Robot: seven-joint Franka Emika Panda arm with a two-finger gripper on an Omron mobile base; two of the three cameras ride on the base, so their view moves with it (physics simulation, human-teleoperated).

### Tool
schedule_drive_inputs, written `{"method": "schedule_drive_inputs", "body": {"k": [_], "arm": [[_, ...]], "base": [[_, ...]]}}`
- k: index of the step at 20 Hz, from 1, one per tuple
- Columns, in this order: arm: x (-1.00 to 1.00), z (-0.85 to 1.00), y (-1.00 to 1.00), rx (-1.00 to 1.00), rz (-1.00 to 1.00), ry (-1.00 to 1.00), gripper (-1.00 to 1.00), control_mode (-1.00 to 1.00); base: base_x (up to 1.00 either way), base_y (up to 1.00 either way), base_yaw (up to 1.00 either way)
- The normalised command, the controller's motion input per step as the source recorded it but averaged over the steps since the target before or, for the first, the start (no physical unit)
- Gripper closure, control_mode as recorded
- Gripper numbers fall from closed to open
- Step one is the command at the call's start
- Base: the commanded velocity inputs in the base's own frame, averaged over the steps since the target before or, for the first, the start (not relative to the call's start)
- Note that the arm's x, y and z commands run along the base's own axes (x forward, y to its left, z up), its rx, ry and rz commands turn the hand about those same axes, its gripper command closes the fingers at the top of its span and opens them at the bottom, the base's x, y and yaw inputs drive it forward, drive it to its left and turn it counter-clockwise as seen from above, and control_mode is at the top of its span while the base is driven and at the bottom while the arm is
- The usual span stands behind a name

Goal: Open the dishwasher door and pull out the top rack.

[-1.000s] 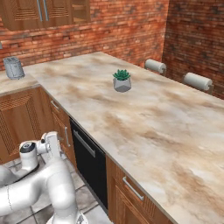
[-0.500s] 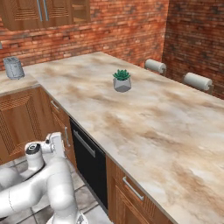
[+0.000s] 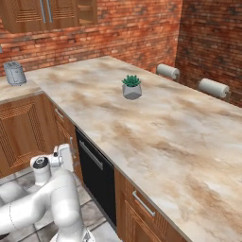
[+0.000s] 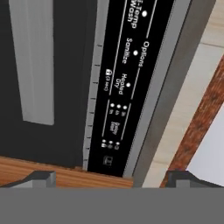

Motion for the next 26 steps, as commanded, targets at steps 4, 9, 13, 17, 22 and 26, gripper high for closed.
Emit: {"method": "schedule_drive_inputs", "body": {"k": [4,9,13,17,22,26], "arm": [[0.31,-0.15,0.00,0.00,0.01,0.00,-1.00,-1.00],[0.32,-0.20,0.00,0.00,0.00,0.00,-1.00,-1.00],[0.32,-0.23,0.00,0.00,0.00,0.00,-1.00,-1.00],[0.29,-0.28,0.00,0.00,0.00,0.00,-1.00,-1.00],[0.20,-0.31,0.00,0.00,0.00,0.00,-1.00,-1.00],[0.17,-0.31,0.00,0.00,0.00,0.00,-1.00,-1.00]], "base": [[0.00,0.00,0.00],[0.00,0.00,0.00],[0.00,0.00,0.00],[0.00,0.00,0.00],[0.00,0.00,0.00],[0.00,0.00,0.00]]}}
